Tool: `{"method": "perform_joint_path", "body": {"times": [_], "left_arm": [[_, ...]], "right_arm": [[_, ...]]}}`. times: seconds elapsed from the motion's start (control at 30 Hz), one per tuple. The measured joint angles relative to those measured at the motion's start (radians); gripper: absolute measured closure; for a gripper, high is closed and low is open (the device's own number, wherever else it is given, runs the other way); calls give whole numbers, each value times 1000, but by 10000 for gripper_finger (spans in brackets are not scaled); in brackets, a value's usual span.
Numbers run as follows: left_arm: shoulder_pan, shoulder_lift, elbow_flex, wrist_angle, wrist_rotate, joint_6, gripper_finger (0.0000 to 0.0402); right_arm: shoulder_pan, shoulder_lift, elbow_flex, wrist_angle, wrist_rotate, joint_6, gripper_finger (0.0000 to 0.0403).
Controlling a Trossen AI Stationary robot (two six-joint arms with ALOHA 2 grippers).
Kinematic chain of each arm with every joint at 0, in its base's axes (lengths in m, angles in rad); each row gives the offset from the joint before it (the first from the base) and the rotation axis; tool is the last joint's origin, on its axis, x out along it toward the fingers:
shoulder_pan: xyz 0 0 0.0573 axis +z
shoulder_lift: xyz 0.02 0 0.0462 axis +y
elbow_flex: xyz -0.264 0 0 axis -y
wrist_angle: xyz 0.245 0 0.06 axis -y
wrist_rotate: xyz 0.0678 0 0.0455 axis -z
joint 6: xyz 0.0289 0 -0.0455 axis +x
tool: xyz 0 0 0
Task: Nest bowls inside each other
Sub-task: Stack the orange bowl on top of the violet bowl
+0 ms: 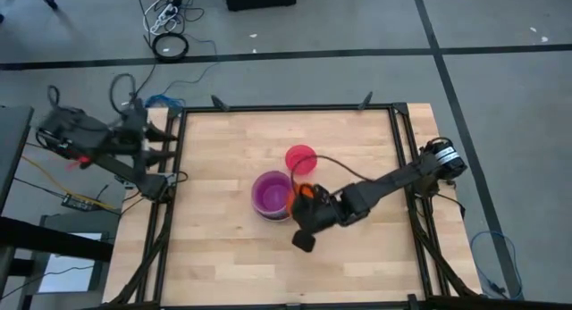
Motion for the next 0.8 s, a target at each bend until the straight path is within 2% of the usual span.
{"method": "perform_joint_path", "body": {"times": [0.2, 0.33, 0.5, 0.8], "left_arm": [[0, -34, -147, 134, 0, 3, 178], [0, -80, -241, 238, 0, 4, 178], [0, -130, -352, 363, 0, 1, 178], [0, -160, -440, 433, 17, -15, 178]], "right_arm": [[-69, -1, 94, 32, -8, -142, 402], [-112, 3, 92, 34, -53, -176, 403], [-159, 73, 89, 98, -145, -219, 403], [-229, 190, 90, 156, -235, -259, 403]]}}
